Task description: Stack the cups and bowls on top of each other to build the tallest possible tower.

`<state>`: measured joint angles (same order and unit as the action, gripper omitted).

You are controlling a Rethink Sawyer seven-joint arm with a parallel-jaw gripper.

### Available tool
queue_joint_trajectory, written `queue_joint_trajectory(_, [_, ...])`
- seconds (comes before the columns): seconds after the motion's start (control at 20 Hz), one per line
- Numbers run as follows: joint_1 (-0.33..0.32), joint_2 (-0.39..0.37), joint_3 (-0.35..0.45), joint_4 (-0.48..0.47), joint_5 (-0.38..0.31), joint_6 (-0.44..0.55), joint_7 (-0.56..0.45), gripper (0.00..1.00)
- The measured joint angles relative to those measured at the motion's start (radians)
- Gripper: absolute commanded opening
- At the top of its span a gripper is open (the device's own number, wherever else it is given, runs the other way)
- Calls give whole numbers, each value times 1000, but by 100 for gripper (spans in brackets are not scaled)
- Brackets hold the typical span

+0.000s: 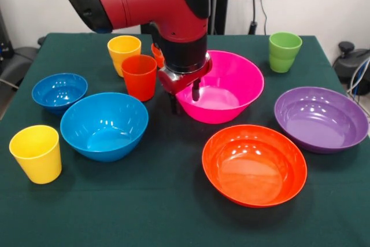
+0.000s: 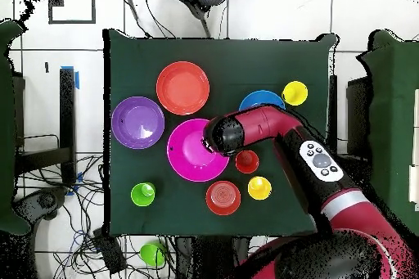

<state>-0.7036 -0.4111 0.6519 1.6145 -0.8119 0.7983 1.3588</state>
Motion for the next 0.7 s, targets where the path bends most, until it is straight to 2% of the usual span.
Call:
queue_joint_trajectory(0.3, [0, 32, 0, -1, 0, 27, 0, 100])
queue_joint_trajectory(0.35, [0, 36, 0, -1, 1, 44, 0, 0])
queue_joint_trajectory(0.7, [-1, 29, 9, -1, 29, 66, 0, 0])
